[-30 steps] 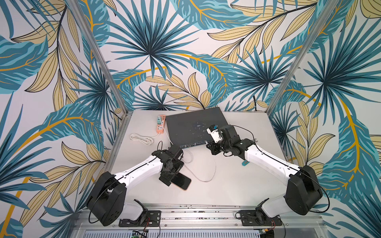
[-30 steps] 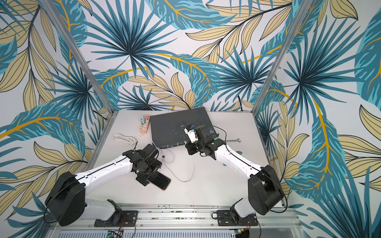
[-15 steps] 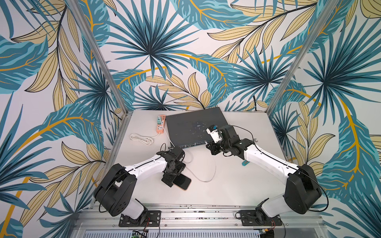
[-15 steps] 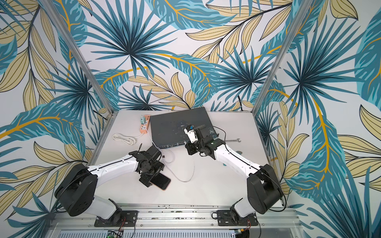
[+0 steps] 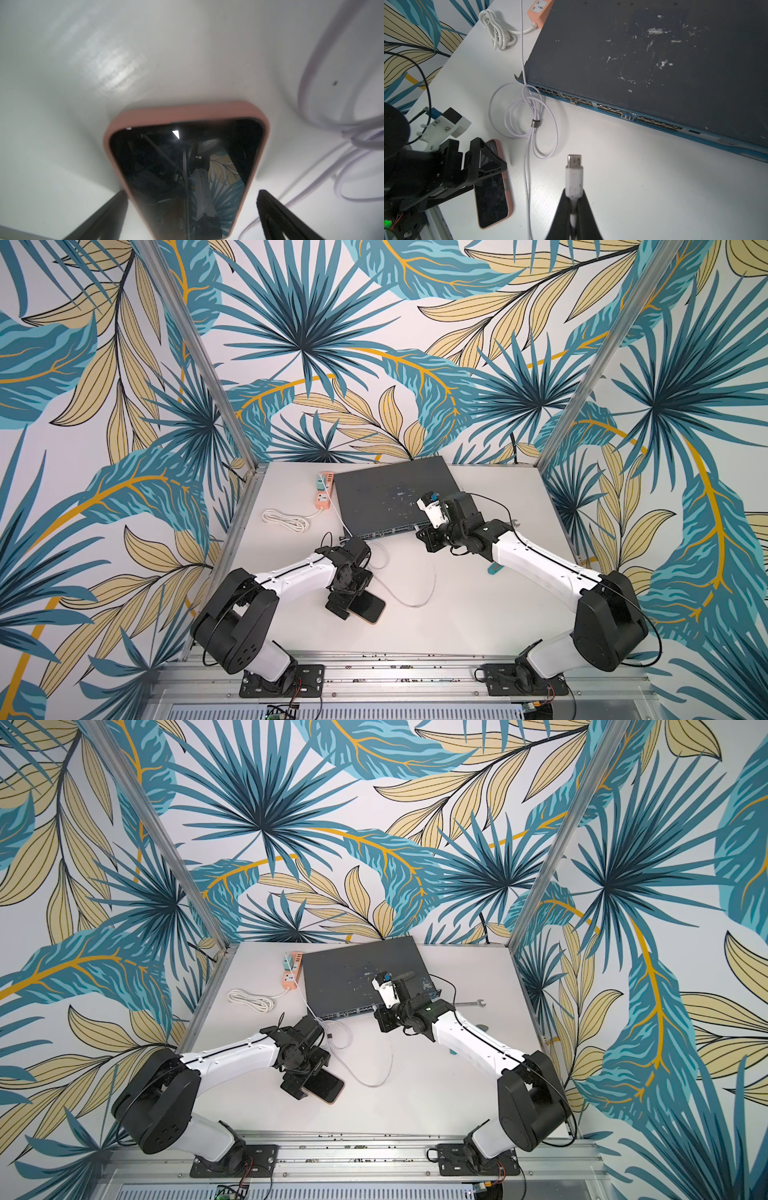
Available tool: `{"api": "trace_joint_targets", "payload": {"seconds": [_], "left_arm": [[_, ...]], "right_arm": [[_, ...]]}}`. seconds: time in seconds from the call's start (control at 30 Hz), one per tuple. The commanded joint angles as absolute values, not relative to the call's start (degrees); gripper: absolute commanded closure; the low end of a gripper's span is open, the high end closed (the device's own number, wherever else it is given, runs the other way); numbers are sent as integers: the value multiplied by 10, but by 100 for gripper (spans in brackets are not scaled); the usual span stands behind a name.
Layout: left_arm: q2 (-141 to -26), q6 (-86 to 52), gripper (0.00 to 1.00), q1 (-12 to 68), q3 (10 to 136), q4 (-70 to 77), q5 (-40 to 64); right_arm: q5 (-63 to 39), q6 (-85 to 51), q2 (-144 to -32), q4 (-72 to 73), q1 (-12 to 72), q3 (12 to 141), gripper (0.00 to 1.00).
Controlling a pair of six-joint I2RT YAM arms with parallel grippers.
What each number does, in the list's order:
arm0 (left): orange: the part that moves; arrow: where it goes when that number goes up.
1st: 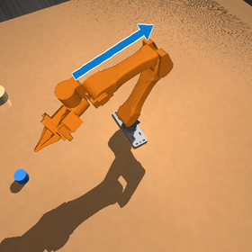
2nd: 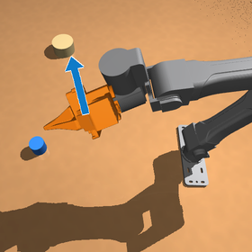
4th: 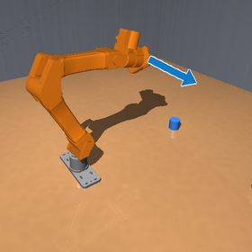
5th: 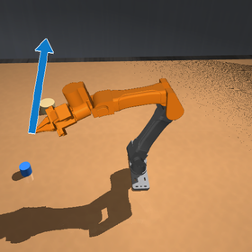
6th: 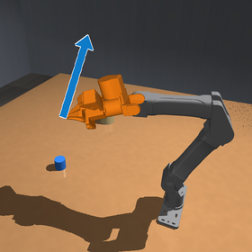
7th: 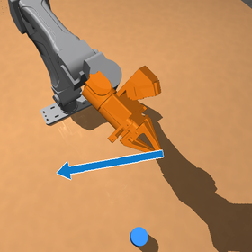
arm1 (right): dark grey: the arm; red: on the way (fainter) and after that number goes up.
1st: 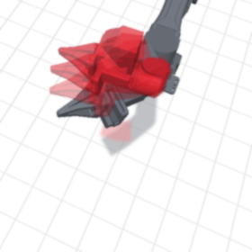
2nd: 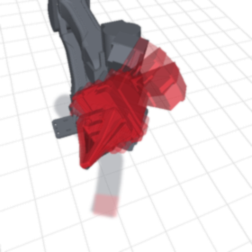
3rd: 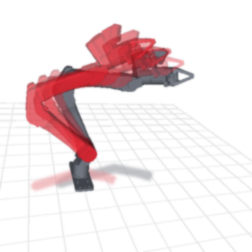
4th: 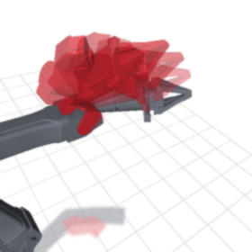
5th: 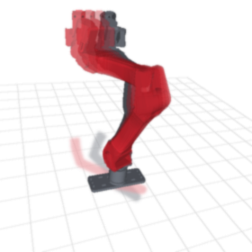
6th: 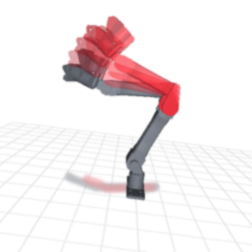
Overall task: Plug the charging cable into the phone
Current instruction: Pick up the phone at the center of the board.
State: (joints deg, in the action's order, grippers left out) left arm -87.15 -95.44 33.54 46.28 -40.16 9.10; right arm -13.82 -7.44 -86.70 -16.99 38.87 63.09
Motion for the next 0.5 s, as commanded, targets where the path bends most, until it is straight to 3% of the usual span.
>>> {"api": "trace_joint_targets", "payload": {"seconds": [0.0, 0.47], "left_arm": [[-889, -953, 0, 326, 453, -384, 76], [-895, -917, 5, 298, 475, -440, 60]], "right_arm": [[-150, -68, -876, -162, 386, 617, 100], [-160, -72, -868, -152, 384, 609, 100]]}}
